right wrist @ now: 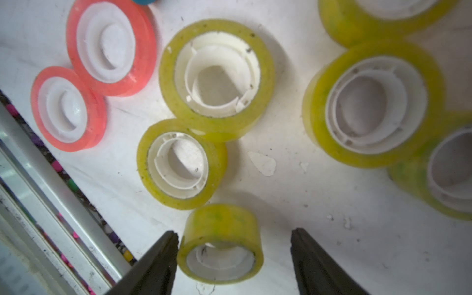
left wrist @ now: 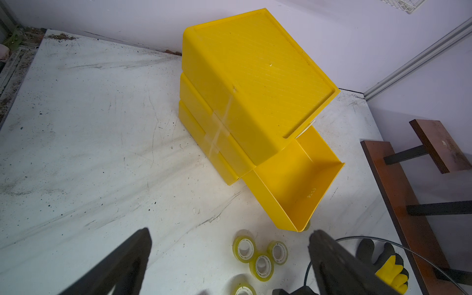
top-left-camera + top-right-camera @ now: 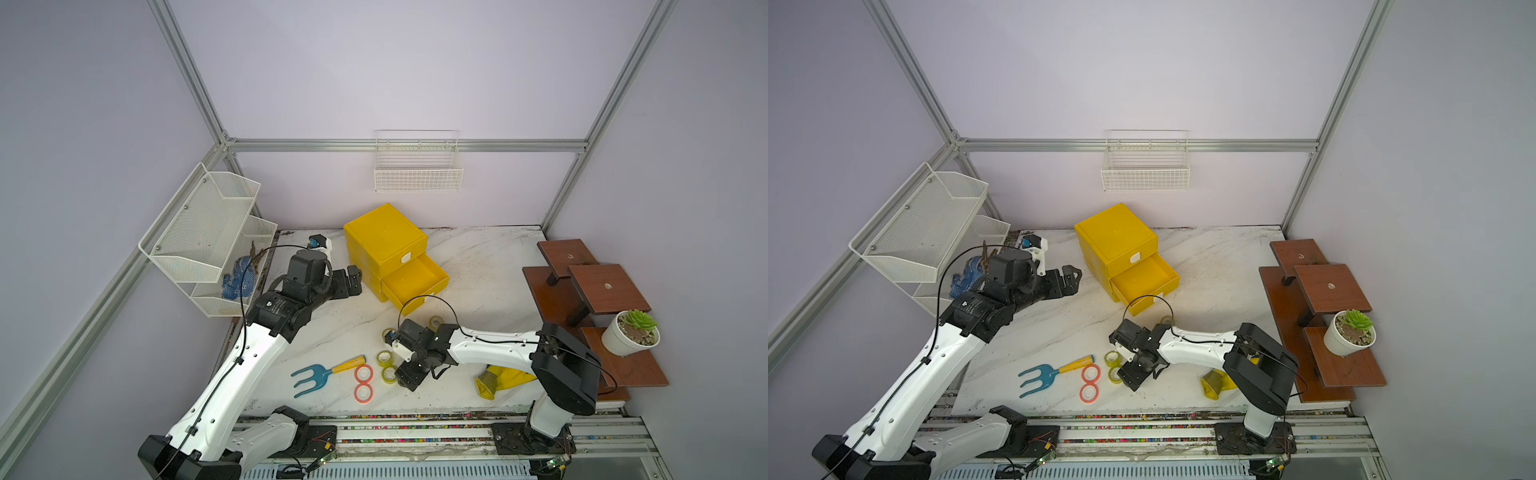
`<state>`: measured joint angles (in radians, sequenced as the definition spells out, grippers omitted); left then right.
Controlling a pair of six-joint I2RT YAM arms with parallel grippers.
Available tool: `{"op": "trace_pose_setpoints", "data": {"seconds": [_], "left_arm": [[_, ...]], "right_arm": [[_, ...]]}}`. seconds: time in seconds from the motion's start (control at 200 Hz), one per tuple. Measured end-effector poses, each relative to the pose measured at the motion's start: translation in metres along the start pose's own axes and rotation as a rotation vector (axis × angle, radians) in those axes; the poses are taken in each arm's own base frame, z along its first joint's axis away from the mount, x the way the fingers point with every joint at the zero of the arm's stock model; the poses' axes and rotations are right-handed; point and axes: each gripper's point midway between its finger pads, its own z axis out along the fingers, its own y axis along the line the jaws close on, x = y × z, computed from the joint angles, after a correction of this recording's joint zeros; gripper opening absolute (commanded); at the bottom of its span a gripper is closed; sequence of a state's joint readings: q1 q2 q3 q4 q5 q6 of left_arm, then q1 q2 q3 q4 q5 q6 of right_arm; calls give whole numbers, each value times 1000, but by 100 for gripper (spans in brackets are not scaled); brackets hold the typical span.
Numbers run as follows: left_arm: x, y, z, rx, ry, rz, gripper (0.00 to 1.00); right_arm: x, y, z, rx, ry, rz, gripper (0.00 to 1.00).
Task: Place the transparent tape into the drawer according to color
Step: Pick up the tape from the drawer.
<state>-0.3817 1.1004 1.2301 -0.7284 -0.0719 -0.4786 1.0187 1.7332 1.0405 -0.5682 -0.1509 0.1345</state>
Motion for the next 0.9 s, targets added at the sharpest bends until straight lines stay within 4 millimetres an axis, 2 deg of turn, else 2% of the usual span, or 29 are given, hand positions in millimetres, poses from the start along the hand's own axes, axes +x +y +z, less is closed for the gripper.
{"op": "trace_pose_setpoints", "data": {"seconds": [0.17, 0.34, 0.385, 0.465, 0.52, 0.665, 0.81, 0.895], "left_arm": [[2, 1, 1, -4, 3, 0, 100], [14, 6, 8, -19, 35, 3, 100], [16, 7, 9, -21, 40, 3, 100], [19, 8, 11, -24, 47, 3, 100], [19, 8, 11, -24, 48, 3, 100], [19, 8, 11, -22, 48, 3, 100], [19, 8, 11, -22, 48, 3, 100], [19, 8, 11, -21, 48, 3, 100]], "right_arm": [[0, 4, 5, -9, 10, -18, 41], [-2, 9, 4, -35, 1, -23, 37], [-3, 10, 4, -35, -2, -23, 42], [-4, 10, 2, -34, -7, -18, 74], [-5, 9, 0, -28, -13, -20, 82], [-8, 6, -4, -1, -17, -26, 89], [-6, 6, -4, 33, -9, -42, 89], [-5, 9, -2, 58, -2, -63, 85]]}}
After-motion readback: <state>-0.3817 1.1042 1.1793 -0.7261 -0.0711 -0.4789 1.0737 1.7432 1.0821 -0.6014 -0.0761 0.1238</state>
